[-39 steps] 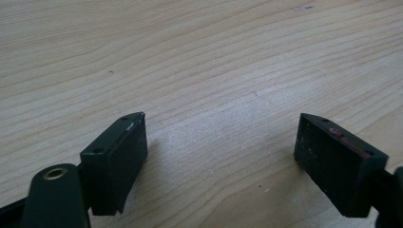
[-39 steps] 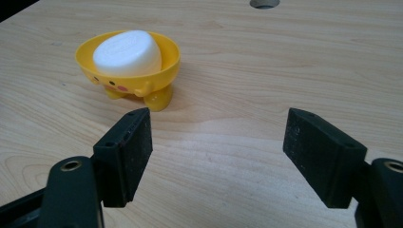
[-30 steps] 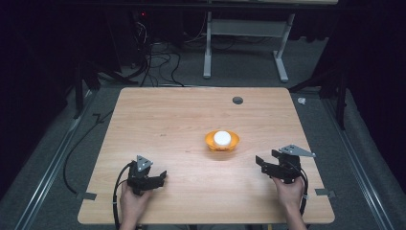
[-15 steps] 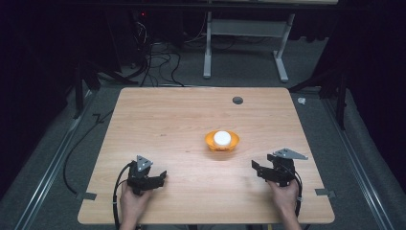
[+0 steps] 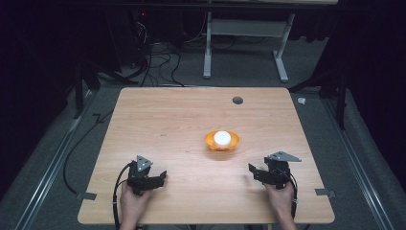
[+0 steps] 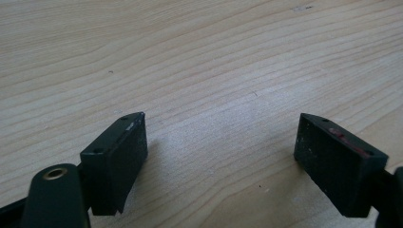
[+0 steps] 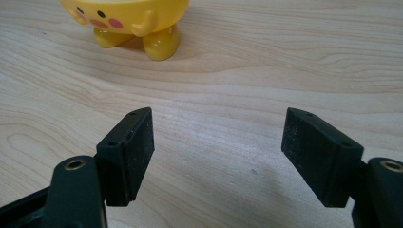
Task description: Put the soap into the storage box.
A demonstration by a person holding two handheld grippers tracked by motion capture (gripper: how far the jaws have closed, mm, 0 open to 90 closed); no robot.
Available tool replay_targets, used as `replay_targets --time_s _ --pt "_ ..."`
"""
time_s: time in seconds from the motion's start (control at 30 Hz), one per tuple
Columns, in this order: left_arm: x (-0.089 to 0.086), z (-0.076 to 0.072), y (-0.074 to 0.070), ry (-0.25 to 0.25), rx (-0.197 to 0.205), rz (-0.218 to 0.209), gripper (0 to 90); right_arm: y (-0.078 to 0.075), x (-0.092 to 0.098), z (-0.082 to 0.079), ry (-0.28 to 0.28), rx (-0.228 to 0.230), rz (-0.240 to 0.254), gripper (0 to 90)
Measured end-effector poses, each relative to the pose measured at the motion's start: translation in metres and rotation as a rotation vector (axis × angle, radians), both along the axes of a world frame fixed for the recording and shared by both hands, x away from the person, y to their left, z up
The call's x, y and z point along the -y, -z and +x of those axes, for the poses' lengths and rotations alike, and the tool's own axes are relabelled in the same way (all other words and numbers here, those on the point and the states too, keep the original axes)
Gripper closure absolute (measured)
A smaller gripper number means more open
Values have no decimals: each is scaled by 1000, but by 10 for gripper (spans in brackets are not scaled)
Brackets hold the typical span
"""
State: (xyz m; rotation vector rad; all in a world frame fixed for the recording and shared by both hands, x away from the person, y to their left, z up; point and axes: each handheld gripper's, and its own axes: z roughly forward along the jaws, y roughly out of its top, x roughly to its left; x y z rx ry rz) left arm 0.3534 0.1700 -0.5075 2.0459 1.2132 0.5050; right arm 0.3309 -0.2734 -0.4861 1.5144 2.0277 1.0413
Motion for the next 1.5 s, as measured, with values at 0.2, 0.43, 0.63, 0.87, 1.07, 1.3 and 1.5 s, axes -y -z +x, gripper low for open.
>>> replay_targets --time_s 0.2,0.43,0.63,0.87,1.07,1.3,1.5 --pt "0 0 0 1 0 0 187 4 -3 0 -2 -5 -26 269" --pt "0 0 0 0 0 0 187 8 -5 1 1 -11 -50 264" --pt "0 0 0 1 0 0 187 10 -9 2 -2 -17 -79 259" --pt "0 0 0 1 0 0 187 14 -13 3 -10 -24 -111 254" --pt "0 0 0 0 0 0 186 16 -15 3 -20 -26 -141 239" --pt "0 0 0 1 0 -1 187 16 -15 3 -21 -27 -141 235" --pt "0 0 0 1 0 -1 187 17 -15 3 -19 -26 -142 236"
